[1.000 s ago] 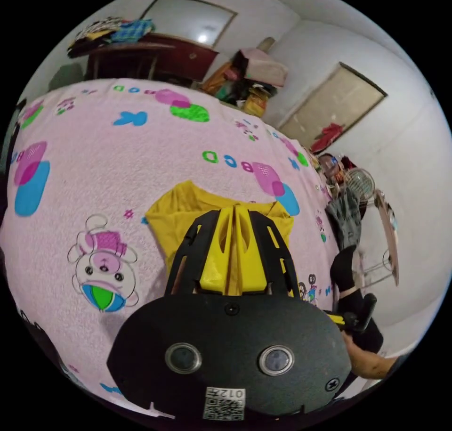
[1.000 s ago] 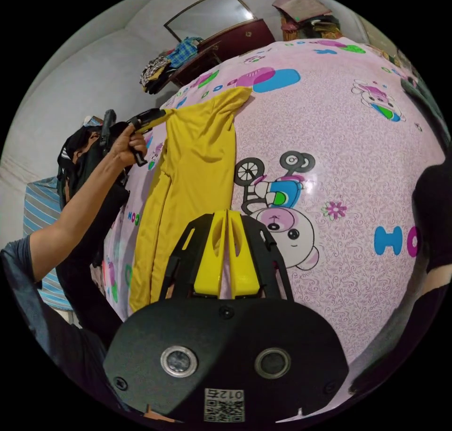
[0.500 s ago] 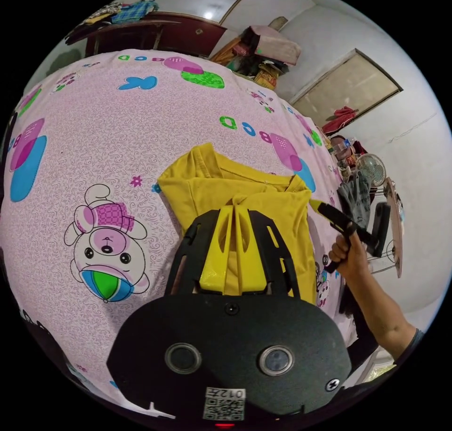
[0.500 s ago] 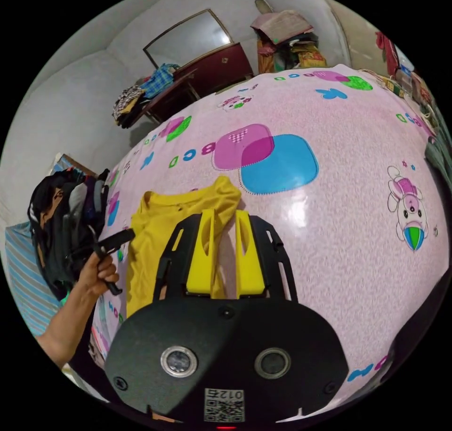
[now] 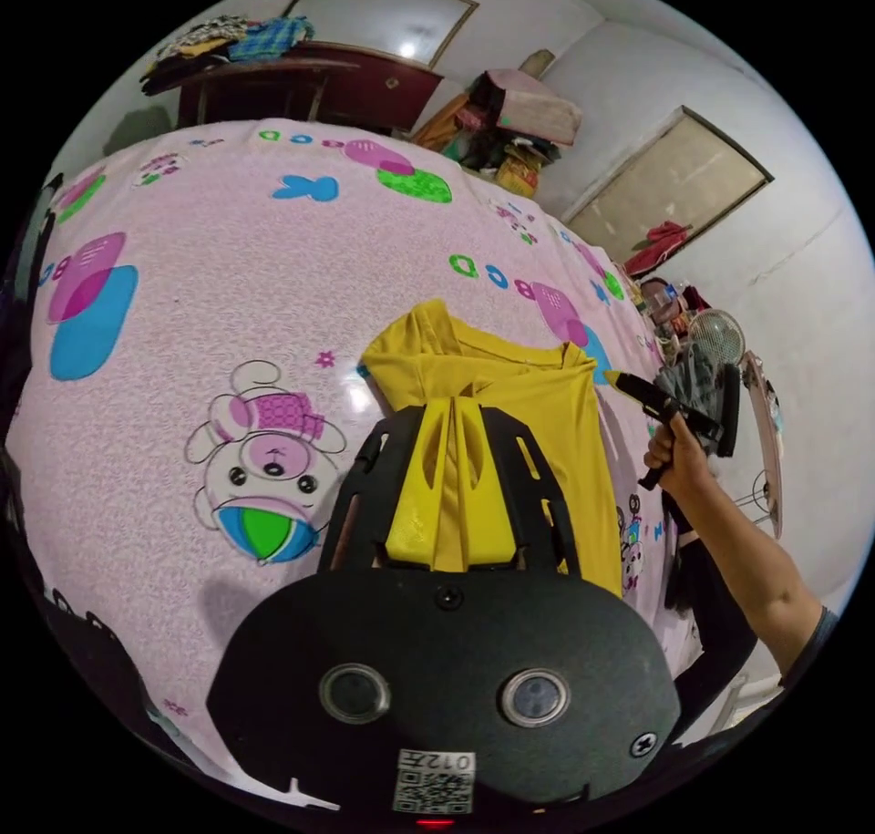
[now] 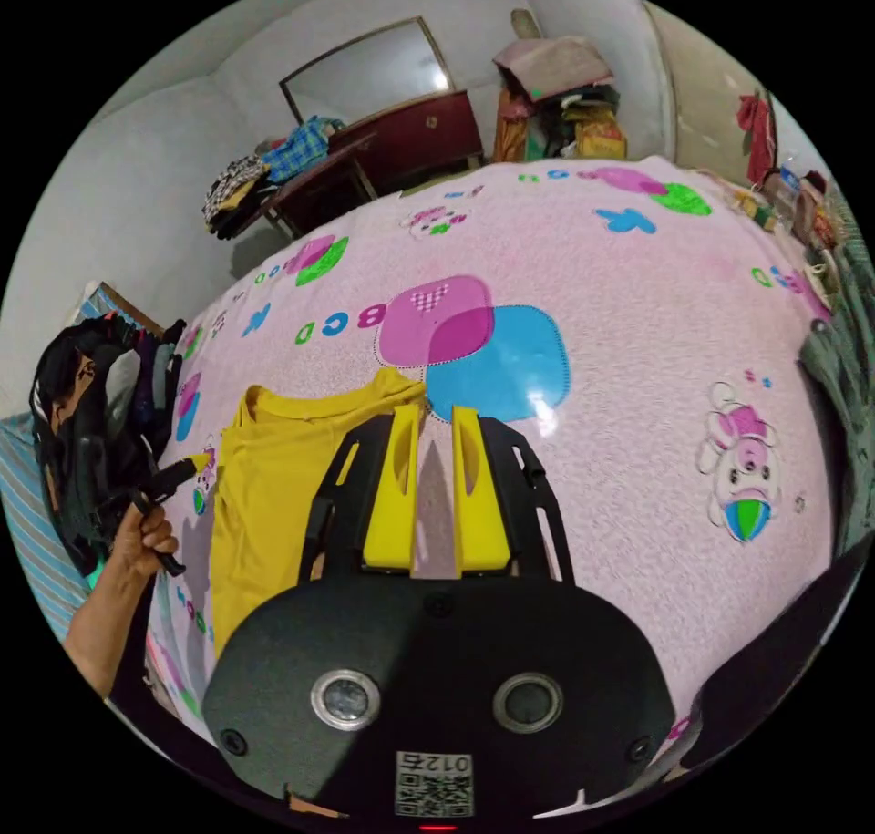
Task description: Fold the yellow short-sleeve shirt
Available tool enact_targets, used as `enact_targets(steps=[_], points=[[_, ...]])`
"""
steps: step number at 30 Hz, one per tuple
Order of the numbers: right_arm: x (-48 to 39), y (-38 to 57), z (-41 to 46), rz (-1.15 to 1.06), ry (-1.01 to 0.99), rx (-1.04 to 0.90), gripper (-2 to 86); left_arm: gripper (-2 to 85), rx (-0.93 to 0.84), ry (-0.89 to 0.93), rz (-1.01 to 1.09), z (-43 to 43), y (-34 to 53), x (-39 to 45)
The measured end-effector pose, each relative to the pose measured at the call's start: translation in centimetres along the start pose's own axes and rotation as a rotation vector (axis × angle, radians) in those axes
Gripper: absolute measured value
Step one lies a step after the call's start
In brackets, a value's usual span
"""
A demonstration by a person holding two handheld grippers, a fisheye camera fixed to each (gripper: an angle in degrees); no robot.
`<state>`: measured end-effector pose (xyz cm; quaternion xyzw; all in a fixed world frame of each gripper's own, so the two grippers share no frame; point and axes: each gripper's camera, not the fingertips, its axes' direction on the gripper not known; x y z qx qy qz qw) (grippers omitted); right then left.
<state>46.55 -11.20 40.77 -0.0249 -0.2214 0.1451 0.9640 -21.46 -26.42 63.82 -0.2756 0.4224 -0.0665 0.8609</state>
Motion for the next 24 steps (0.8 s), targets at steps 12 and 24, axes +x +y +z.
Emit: enact_targets(steps=[12,24], points=[[-6.6,18.1,-6.3,-0.180,-0.234,-0.181,4.8,1.7,-0.154,-0.035,0.135,1.0,11.1,6.5],[-7.0,23.7,-6.3,-0.074,-0.155,-0.253,3.1,-0.1,-0.124,-0.092,0.119,0.3,17.2,9.2]])
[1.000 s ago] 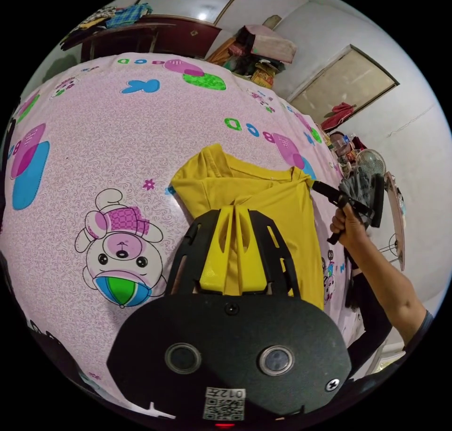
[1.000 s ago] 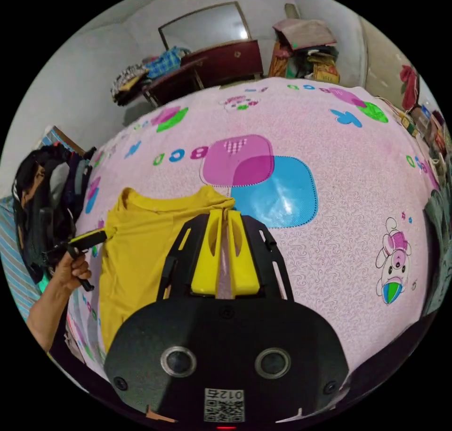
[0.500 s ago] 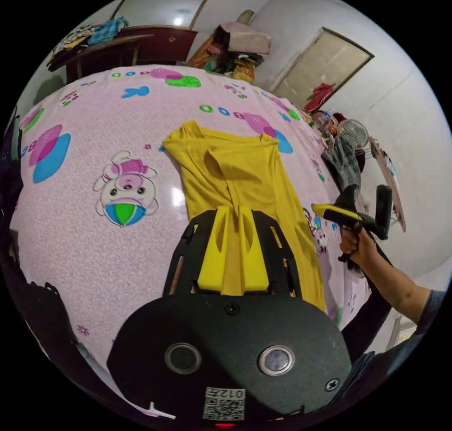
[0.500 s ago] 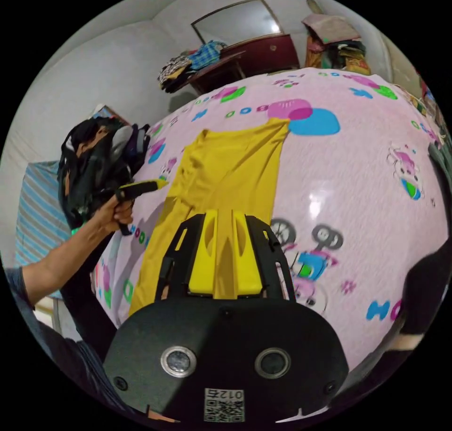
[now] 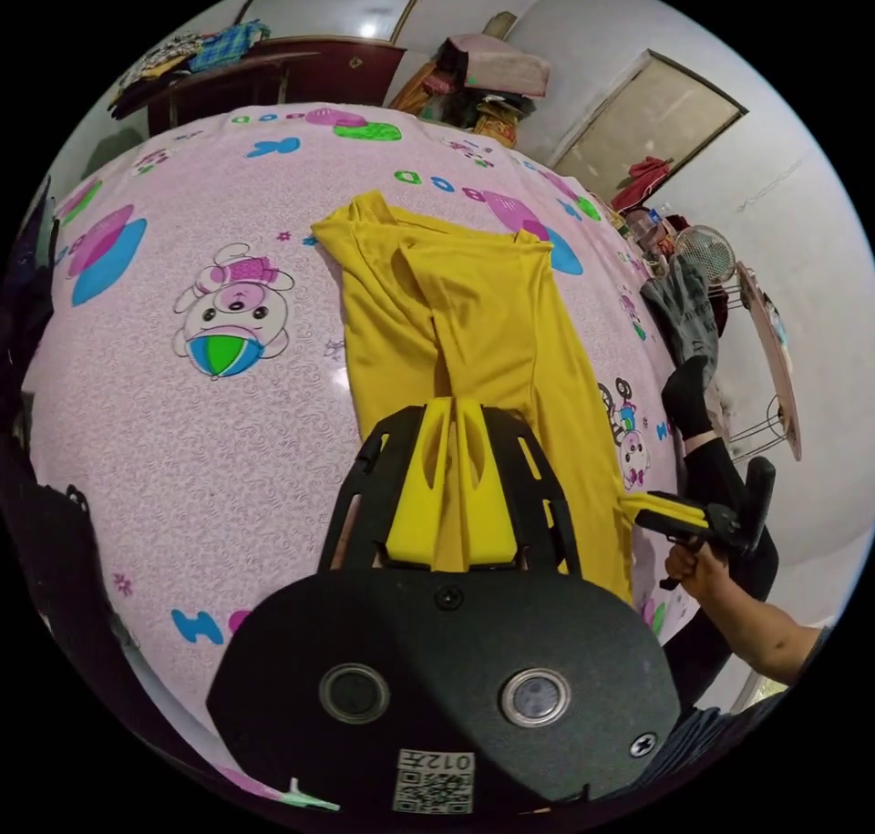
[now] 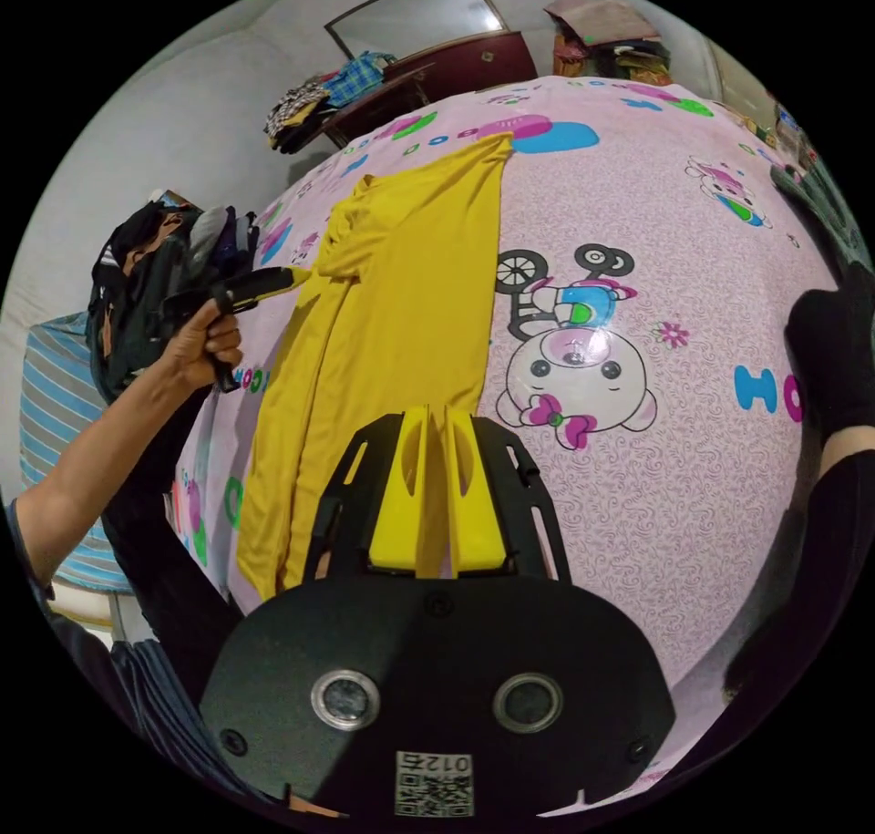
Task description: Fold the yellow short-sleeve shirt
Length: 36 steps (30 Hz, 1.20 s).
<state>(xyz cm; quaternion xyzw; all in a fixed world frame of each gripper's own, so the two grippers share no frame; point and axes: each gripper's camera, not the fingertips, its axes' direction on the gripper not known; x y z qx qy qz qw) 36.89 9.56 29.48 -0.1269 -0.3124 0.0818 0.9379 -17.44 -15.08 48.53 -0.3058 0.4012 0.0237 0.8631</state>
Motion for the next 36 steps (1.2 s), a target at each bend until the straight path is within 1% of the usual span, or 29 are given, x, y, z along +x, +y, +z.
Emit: enact_targets(steps=[4,7,9,11,13,16,18,19,23,26,28,32,36], points=[[-1.4,0.9,0.2,-0.005,0.047,-0.004,3.8,-0.1,-0.006,-0.045,0.018,-1.9,3.6,1.3],[-3.9,1.9,0.1,-0.051,0.076,-0.016,4.4,-0.1,-0.068,-0.077,0.136,-2.8,8.9,5.1],[-5.8,2.5,0.5,-0.101,0.129,-0.028,4.3,-0.1,-0.095,-0.127,0.206,-2.7,11.9,7.5],[-7.9,3.1,1.4,-0.144,0.200,-0.033,4.2,-0.1,-0.094,-0.177,0.234,-2.4,14.5,9.6],[-9.0,3.3,2.3,-0.138,0.209,-0.041,4.1,-0.2,-0.096,-0.236,0.233,-1.3,17.3,11.9],[-10.6,3.9,3.5,-0.131,0.272,-0.043,4.2,-0.2,-0.108,-0.268,0.207,0.0,19.4,13.5],[-11.3,4.5,4.1,-0.135,0.302,-0.043,4.1,-0.1,-0.157,-0.291,0.177,1.3,21.0,14.4],[-11.7,4.9,4.2,-0.136,0.321,-0.032,3.9,-0.1,-0.108,-0.303,0.177,1.2,21.8,14.9],[-12.6,6.2,4.7,-0.172,0.329,0.005,3.6,-0.1,-0.076,-0.349,0.218,1.7,23.4,16.2],[-13.1,6.0,4.9,-0.163,0.314,-0.004,3.7,0.1,-0.099,-0.329,0.210,2.0,23.4,16.7],[-13.7,5.9,4.9,-0.158,0.299,-0.042,4.7,0.4,-0.150,-0.305,0.173,1.8,23.3,16.8],[-15.6,7.9,3.1,-0.203,0.252,-0.107,7.5,2.2,-0.187,-0.291,0.178,-0.8,24.7,17.8],[-16.8,10.1,2.8,-0.229,0.237,-0.228,8.9,4.7,-0.328,-0.242,0.156,-1.1,26.1,17.7]])
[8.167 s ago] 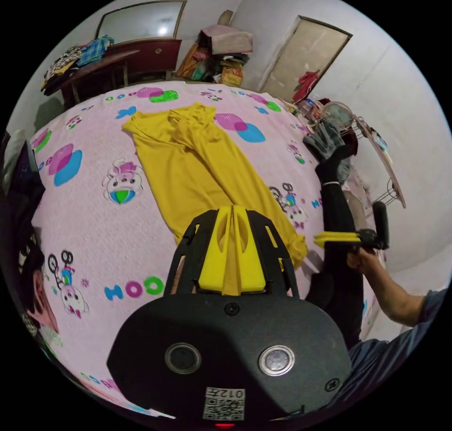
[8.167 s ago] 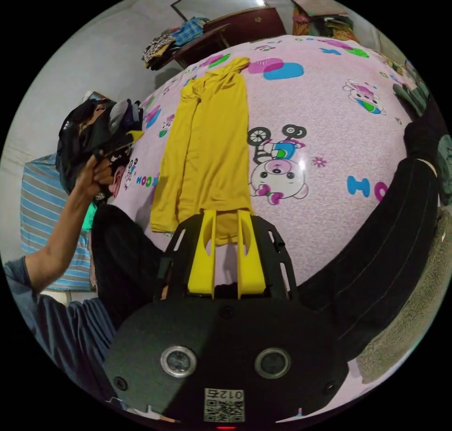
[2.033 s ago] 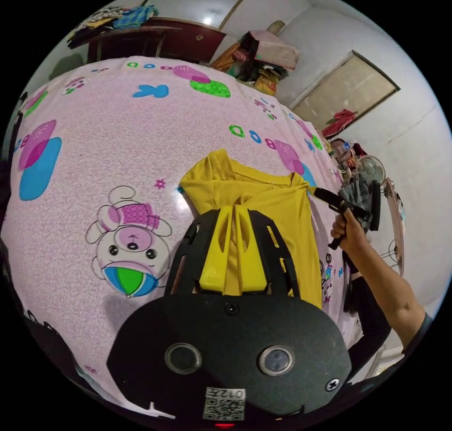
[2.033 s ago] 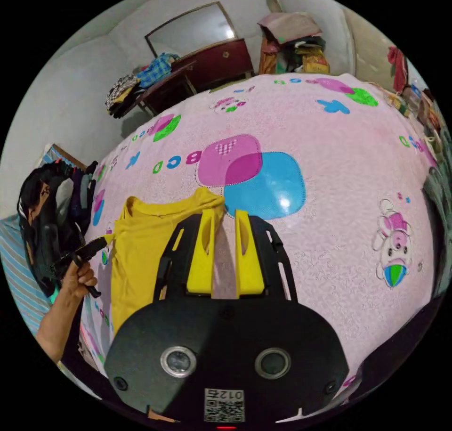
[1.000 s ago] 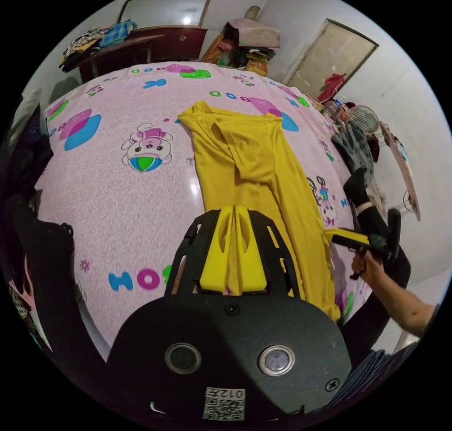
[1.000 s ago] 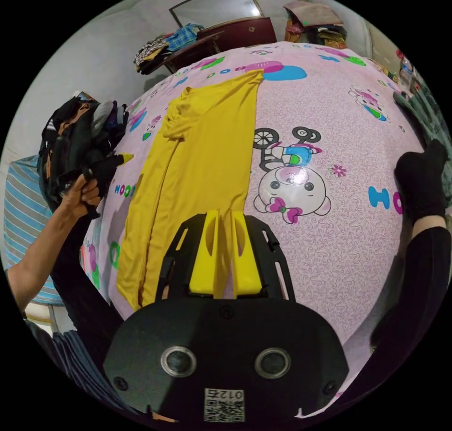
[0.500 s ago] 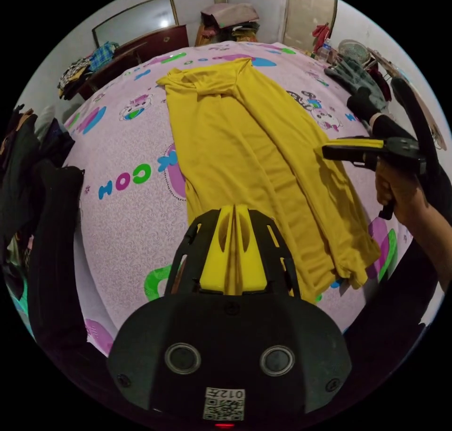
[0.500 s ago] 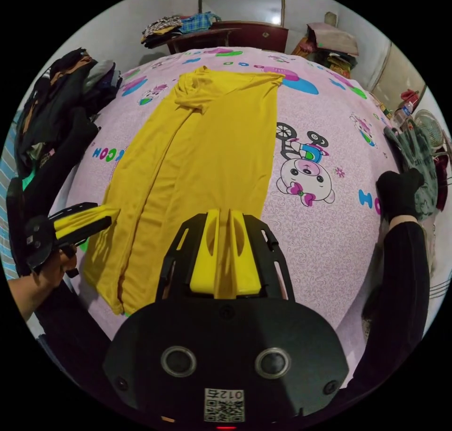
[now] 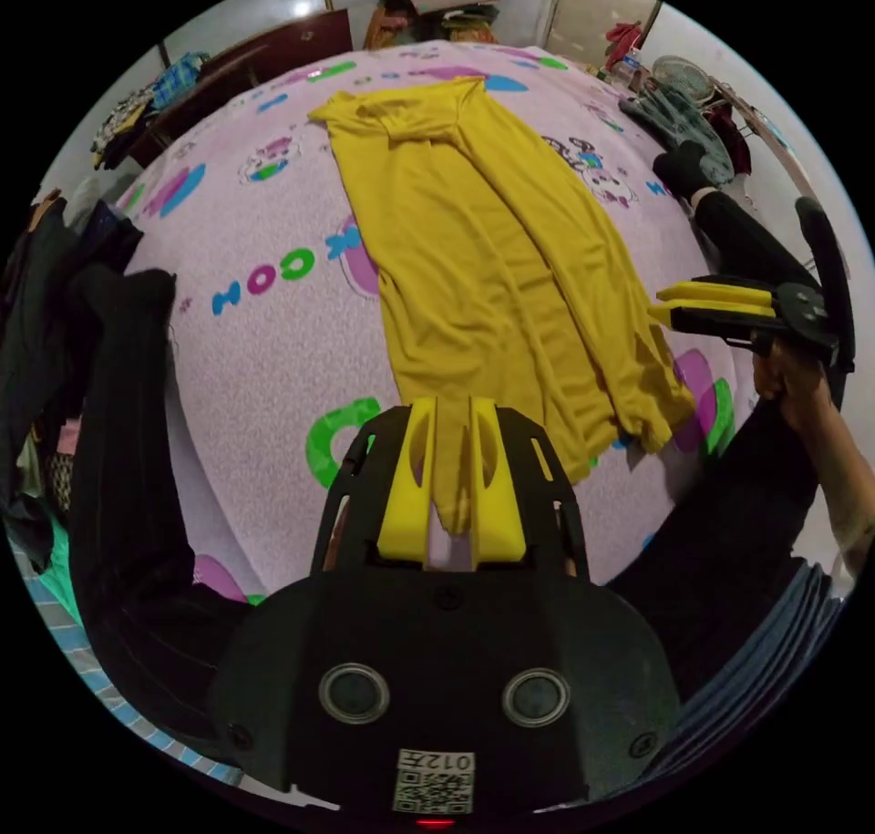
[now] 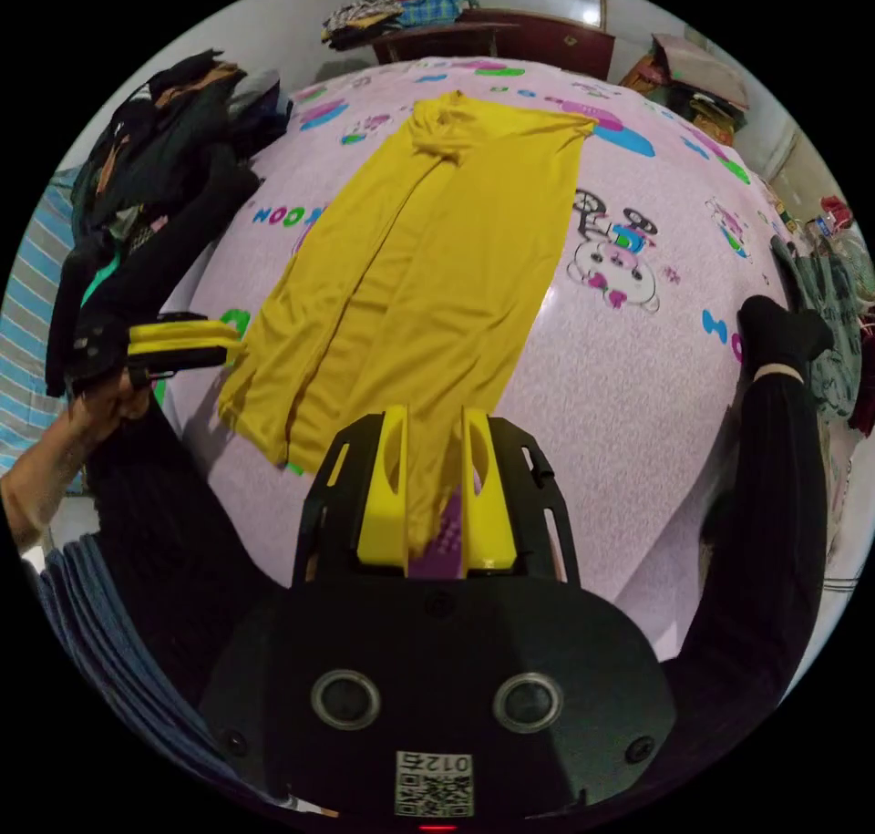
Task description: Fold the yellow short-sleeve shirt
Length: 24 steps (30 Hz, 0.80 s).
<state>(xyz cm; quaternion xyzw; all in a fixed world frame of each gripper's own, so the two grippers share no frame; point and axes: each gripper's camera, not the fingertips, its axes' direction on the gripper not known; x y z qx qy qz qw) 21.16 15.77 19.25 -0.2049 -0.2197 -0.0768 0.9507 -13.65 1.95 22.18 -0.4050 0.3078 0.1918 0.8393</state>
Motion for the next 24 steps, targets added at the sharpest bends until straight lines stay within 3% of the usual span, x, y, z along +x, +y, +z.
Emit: enact_targets(steps=[13,24], points=[[-3.1,-1.9,1.7,-0.067,0.038,-0.185,12.2,10.8,-0.204,-0.090,0.039,0.5,-0.6,2.6],[-5.7,-3.9,3.8,-0.195,0.112,-0.349,8.6,8.7,-0.302,-0.072,0.076,1.2,-1.8,2.9]])
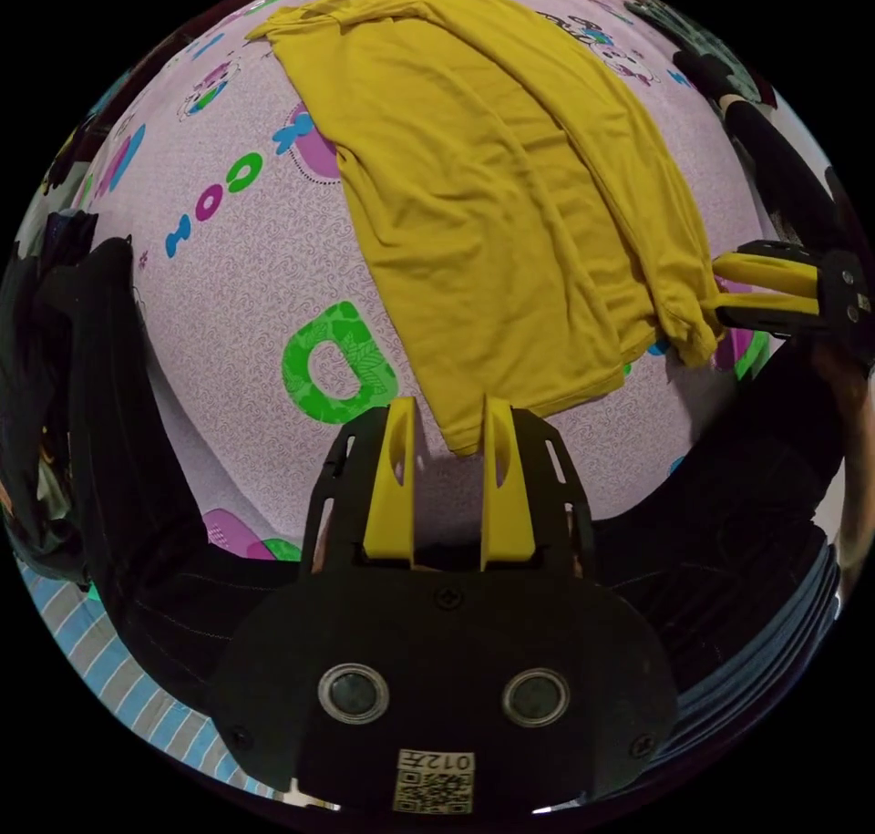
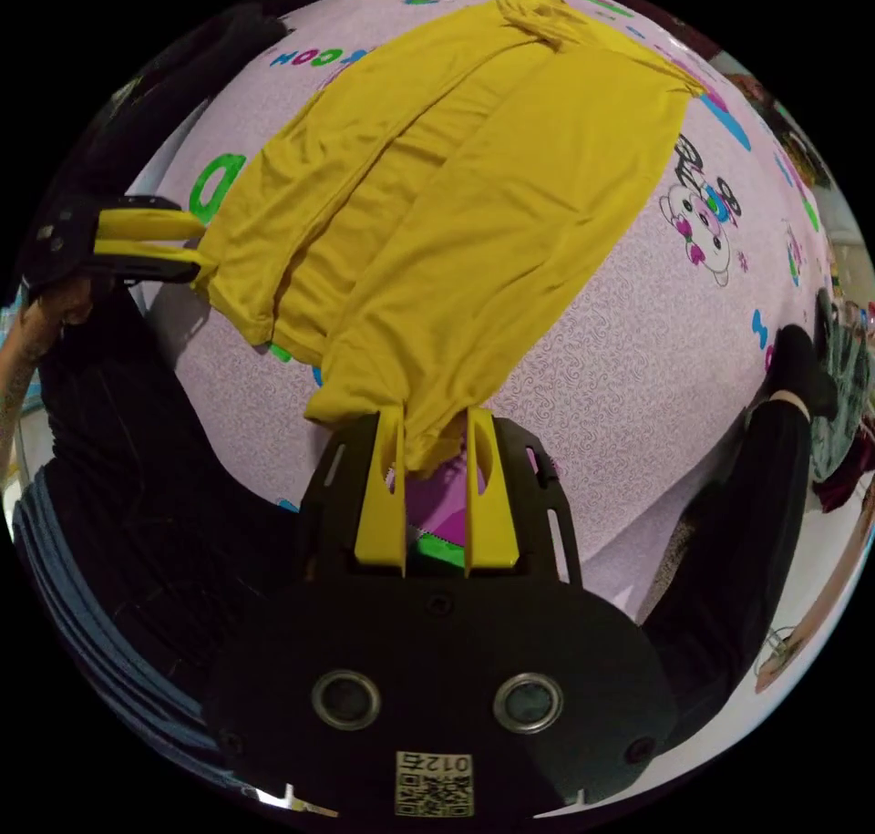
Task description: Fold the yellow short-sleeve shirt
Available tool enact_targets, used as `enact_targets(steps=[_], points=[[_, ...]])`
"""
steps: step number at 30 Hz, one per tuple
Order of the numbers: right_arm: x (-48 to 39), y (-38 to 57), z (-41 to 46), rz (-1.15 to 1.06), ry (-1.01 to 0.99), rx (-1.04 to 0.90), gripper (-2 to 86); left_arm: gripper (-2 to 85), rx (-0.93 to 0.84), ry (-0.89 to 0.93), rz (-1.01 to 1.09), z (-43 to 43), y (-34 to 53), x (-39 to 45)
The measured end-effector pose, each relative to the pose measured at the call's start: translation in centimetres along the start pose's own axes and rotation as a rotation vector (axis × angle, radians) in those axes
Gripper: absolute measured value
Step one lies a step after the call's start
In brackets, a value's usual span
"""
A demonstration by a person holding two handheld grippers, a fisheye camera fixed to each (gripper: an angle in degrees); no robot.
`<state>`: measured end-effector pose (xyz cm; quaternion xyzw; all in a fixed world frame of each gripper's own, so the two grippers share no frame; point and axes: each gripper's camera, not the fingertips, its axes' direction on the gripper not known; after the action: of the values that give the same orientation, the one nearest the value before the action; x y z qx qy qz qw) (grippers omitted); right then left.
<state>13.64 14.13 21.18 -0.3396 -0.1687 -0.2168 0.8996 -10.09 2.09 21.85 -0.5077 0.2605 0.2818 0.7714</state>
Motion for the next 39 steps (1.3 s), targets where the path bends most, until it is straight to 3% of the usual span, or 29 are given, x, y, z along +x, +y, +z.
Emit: enact_targets(steps=[8,16,28,39], points=[[-0.9,-0.4,-1.3,-0.099,0.031,0.011,1.0,1.6,0.002,0.000,0.104,-1.3,0.6,0.6],[0.8,1.8,-6.2,-0.131,-0.003,0.063,0.1,0.1,0.098,0.062,0.155,-6.0,3.6,-1.0],[5.8,8.4,-12.5,-0.120,-0.222,0.160,-0.1,0.2,0.235,0.224,0.191,-14.0,11.1,-4.3],[17.7,0.5,-20.5,-0.046,-0.190,0.350,0.5,0.3,0.395,0.078,0.206,-22.8,-0.7,-11.9]])
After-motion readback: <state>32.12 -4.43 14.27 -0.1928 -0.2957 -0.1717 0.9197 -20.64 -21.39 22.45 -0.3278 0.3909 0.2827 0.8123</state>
